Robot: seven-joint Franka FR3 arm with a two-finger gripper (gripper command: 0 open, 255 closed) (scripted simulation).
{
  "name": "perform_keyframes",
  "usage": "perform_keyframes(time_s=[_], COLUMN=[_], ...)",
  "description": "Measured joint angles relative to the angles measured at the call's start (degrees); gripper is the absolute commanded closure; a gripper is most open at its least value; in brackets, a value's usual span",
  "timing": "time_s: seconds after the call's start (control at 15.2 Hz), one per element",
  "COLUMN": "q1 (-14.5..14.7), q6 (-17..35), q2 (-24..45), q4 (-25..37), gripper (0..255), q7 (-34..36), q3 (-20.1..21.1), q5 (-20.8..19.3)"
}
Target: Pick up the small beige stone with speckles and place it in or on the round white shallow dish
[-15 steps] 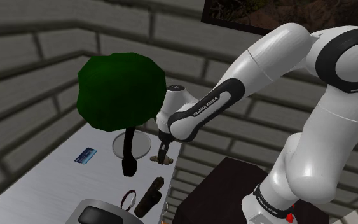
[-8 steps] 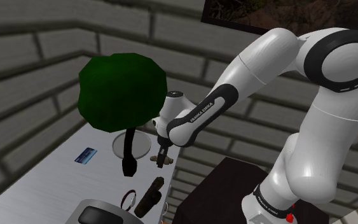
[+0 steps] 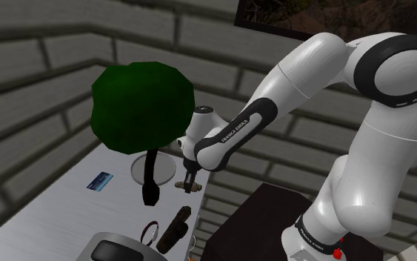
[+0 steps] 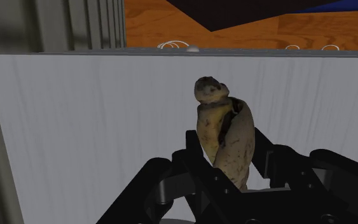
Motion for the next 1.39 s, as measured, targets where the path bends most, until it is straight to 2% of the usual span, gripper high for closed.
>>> perform_keyframes(time_s=[0.53, 1.39], q1=[0.00, -0.22], q6=[-0.87, -11.25], q2=[-0.94, -9.94], q4=[-0.07, 1.36], gripper=[255, 255], q7=[0.01, -0.16], q3=[0.05, 0.08], q5=[0.10, 0.82])
